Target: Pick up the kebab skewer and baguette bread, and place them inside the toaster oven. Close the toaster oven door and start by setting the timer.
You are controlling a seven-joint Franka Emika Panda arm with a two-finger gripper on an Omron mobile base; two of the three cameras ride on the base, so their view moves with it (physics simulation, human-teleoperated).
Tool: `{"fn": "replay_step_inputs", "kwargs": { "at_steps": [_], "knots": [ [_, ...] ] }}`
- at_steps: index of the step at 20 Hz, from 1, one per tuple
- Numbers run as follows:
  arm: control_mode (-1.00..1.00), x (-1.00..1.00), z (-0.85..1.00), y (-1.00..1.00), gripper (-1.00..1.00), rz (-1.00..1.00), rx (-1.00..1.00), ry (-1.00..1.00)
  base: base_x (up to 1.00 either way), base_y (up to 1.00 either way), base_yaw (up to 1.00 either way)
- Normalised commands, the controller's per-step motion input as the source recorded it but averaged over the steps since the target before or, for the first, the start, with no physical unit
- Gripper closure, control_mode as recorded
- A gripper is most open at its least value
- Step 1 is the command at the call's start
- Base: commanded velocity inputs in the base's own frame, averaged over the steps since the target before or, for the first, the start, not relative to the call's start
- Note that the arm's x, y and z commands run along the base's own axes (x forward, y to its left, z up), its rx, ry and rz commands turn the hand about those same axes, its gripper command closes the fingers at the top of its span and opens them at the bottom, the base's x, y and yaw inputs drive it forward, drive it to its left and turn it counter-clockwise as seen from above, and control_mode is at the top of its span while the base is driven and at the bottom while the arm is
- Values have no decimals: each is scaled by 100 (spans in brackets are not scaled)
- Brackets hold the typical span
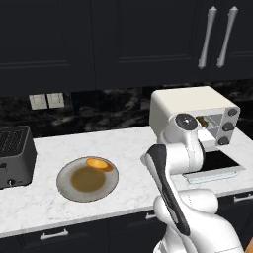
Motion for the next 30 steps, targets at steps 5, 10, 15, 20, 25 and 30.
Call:
{"fn": "replay_step_inputs", "kwargs": {
  "at_steps": [5, 10, 15, 20, 25, 30],
  "knots": [
    [-100, 0, 0, 78, -100, 15, 0, 3, 0, 0, 0],
    [-100, 3, -4, 64, -100, 10, 0, 1, 0, 0, 0],
    [-100, 19, -10, 8, -100, 1, 1, -1, 0, 0, 0],
    [-100, 33, -23, 0, -100, 0, 9, -3, 0, 0, 0],
    [-100, 25, -18, 31, -100, 0, 1, 0, 0, 0, 0],
    [-100, 21, -8, 37, -100, 0, 0, 10, 0, 0, 0]
  ]
}}
